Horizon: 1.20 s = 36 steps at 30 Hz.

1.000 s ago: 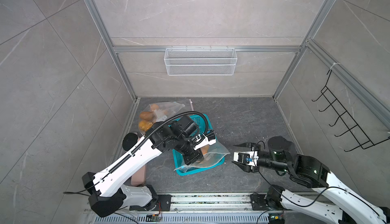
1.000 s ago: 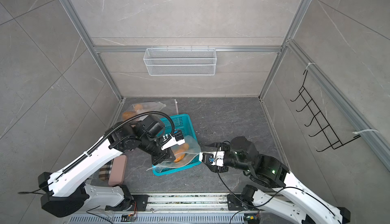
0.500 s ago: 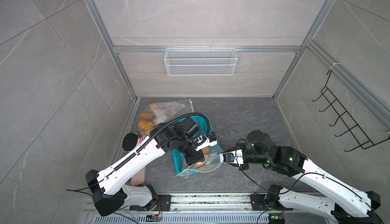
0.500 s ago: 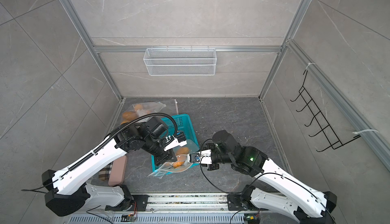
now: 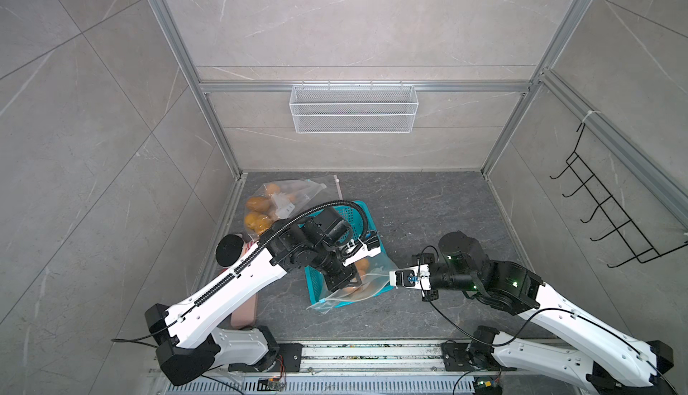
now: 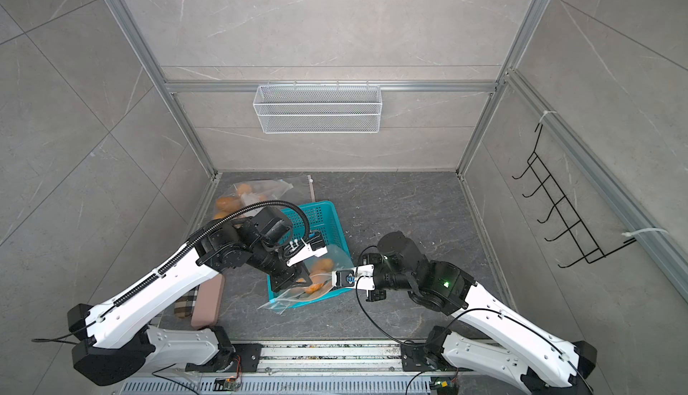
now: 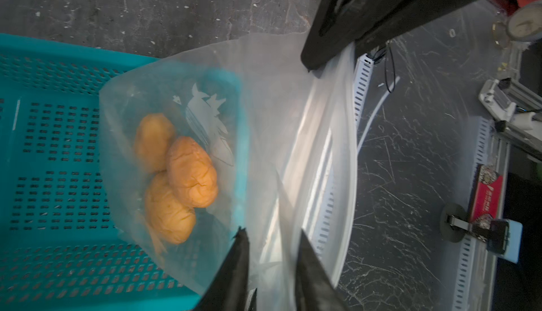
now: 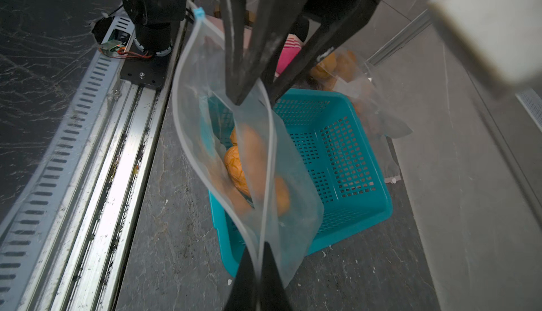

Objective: Put the potatoes into a zipper bag and zip it
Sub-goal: Adjust the zipper food storage bag in the basket.

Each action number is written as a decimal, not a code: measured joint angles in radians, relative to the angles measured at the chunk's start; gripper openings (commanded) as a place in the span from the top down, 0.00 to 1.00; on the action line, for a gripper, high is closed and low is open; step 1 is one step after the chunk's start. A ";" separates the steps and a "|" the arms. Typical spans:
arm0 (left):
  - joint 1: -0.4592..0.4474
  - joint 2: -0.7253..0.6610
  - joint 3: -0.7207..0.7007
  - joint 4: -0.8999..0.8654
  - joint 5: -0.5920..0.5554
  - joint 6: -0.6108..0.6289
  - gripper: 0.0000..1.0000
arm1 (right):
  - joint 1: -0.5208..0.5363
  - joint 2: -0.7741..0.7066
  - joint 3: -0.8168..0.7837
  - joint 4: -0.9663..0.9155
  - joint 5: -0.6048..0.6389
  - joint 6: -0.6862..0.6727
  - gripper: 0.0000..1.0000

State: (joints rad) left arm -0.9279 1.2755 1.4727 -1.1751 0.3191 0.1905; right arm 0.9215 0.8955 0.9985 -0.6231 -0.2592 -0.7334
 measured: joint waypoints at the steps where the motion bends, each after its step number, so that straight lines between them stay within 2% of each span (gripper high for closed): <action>1: 0.000 -0.002 0.000 0.005 -0.026 -0.010 0.31 | 0.000 -0.009 -0.015 0.026 0.011 0.012 1.00; 5: 0.004 -0.072 -0.035 0.055 -0.131 -0.041 0.18 | -0.010 -0.038 -0.066 0.119 0.060 0.070 1.00; 15: 0.010 -0.475 -0.285 0.159 -0.204 -0.124 0.18 | -0.100 0.008 -0.075 0.240 0.057 0.207 1.00; 21: 0.010 -0.576 -0.453 0.227 -0.175 -0.156 0.19 | -0.116 0.040 -0.069 0.273 0.051 0.249 1.00; 24: 0.010 -0.593 -0.517 0.241 -0.190 -0.166 0.22 | -0.124 0.060 -0.063 0.280 0.041 0.261 1.00; 29: 0.010 -0.589 -0.523 0.251 -0.232 -0.193 0.30 | -0.141 0.077 -0.059 0.286 0.033 0.272 1.00; 31: 0.010 -0.605 -0.532 0.270 -0.243 -0.204 0.38 | -0.153 0.081 -0.058 0.288 0.030 0.275 1.00; 33: 0.010 -0.627 -0.551 0.286 -0.251 -0.221 0.55 | -0.164 0.081 -0.058 0.292 0.026 0.277 1.00; 34: 0.010 -0.637 -0.558 0.286 -0.255 -0.226 0.60 | -0.169 0.081 -0.058 0.294 0.024 0.278 1.00; 36: 0.010 -0.658 -0.563 0.285 -0.262 -0.233 0.62 | -0.179 0.081 -0.058 0.298 0.019 0.278 1.00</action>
State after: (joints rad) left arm -0.9184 0.6170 0.9092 -0.8906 0.0566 -0.0429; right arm 0.7422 0.9764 0.9409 -0.3248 -0.2401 -0.4549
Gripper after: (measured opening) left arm 0.400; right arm 0.042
